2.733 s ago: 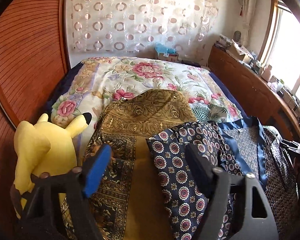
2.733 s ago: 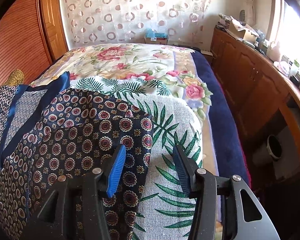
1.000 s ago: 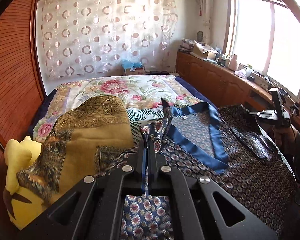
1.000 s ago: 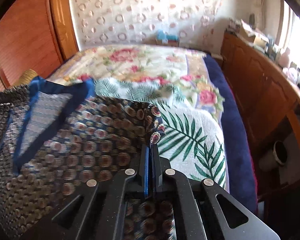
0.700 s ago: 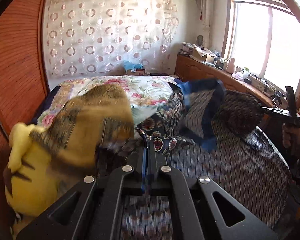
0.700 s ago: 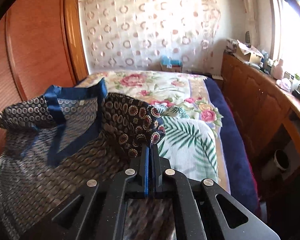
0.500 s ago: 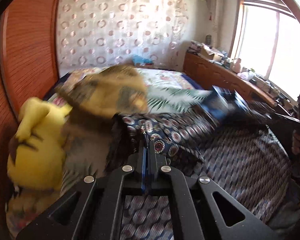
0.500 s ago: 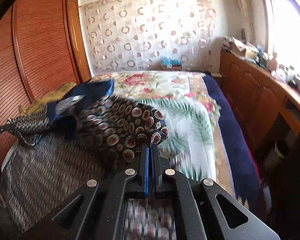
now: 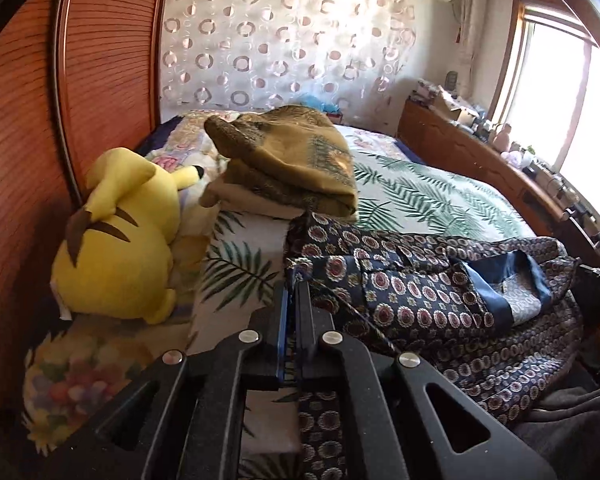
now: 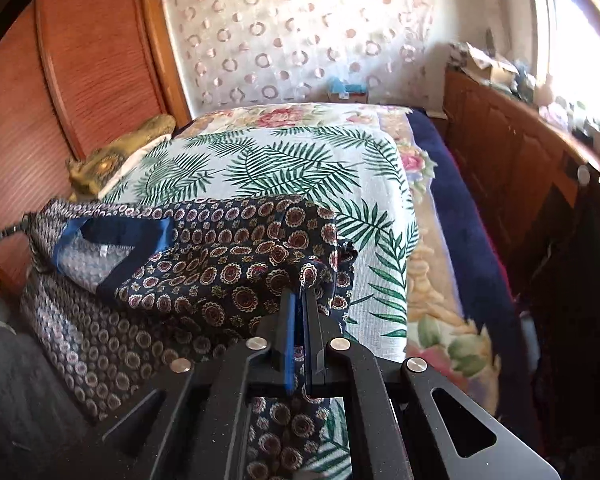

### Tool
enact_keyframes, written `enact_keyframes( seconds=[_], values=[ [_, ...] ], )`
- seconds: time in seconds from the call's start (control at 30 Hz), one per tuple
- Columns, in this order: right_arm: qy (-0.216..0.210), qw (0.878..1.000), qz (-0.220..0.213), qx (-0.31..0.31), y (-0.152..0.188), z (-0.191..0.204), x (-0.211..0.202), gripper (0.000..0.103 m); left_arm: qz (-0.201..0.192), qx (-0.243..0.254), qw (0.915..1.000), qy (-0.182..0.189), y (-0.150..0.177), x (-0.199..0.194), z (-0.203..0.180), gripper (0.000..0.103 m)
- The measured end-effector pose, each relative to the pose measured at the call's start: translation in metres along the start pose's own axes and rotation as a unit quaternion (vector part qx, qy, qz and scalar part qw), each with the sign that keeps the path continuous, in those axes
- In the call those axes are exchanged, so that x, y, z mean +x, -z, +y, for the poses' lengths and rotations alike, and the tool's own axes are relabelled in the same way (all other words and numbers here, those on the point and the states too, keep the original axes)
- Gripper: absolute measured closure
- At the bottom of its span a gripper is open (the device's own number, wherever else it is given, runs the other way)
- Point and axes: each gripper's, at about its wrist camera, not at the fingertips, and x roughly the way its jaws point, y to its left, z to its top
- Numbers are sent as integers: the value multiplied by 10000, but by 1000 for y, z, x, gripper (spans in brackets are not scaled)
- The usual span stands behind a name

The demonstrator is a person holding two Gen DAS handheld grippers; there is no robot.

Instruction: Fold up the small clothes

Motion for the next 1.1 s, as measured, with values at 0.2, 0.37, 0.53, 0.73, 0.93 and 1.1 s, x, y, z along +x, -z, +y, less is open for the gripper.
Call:
enact_keyframes(
  seconds=[0.2,0.37,0.53,0.73,0.93,1.1],
  values=[
    [232,9993,-285,37,-11,8,-11,89,-175,202,9996,-7,-19,6,4,46],
    [527,9979,-363,-86,-27,12,1,62,-184,285,9994,49,-44,31,2,39],
    [548,9982,-243,-81,-45,12,40,45,61,449,9990,21,-68,71,-6,39],
    [431,9988,173,-134,-56,13,85,43,607,407,9973,44,-61,108,-3,39],
    [373,9973,624,-122,-53,10,110,43,1056,327,9939,22,-39,121,4,39],
    [166,9973,719,7,-45,5,110,43,1204,416,9918,62,-29,123,1,39]
  ],
)
